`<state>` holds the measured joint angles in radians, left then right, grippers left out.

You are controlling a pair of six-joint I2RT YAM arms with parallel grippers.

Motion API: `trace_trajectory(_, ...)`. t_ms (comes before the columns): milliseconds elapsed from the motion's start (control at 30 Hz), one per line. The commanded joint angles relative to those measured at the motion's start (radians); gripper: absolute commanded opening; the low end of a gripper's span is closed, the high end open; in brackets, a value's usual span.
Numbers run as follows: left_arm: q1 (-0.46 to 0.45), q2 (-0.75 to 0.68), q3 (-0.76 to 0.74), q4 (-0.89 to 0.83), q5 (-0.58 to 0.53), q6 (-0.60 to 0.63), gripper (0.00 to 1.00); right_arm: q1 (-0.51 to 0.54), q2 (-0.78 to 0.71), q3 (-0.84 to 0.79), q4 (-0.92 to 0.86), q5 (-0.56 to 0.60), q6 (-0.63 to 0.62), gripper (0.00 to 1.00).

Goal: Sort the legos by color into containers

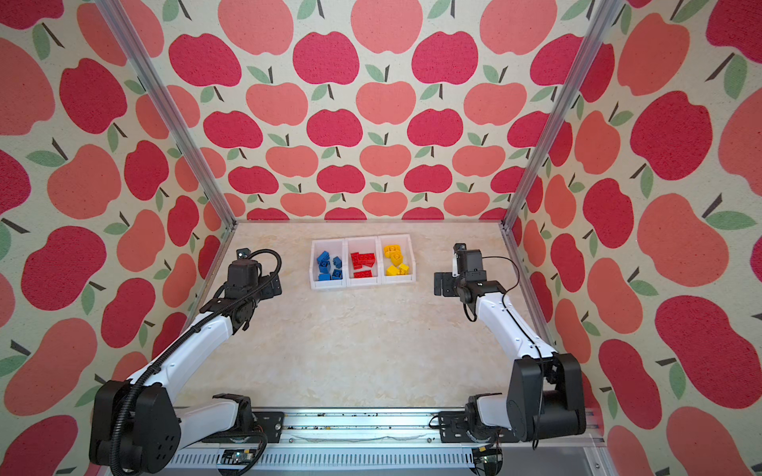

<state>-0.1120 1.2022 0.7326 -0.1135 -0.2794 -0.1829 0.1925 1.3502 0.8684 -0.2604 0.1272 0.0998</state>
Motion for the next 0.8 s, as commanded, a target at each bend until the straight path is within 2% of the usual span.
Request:
trace_trajectory(0,0.031,-0.021,-0.065,0.179,0.009,0.091,0.99,-0.027,0.020,-0.074,0.231,0.029,-0.071,0.99)
trace_trajectory(167,0.062,-0.059,-0.189,0.406,0.069,0.185,0.99,-0.045,0.044,-0.210,0.516,0.081,-0.139,0.99)
trace_trajectory(400,0.106,-0.043,-0.286,0.585,0.108,0.207,0.99,-0.083,0.098,-0.372,0.874,0.042,-0.178,0.99)
trace_trajectory(667,0.107,0.161,-0.317,0.855,0.105,0.247,0.99,-0.087,0.180,-0.439,1.090,0.014,-0.196,0.99)
trace_trajectory(767,0.109,0.187,-0.304,0.837,0.116,0.240,1.00,-0.091,0.183,-0.453,1.117,0.003,-0.193,0.99)
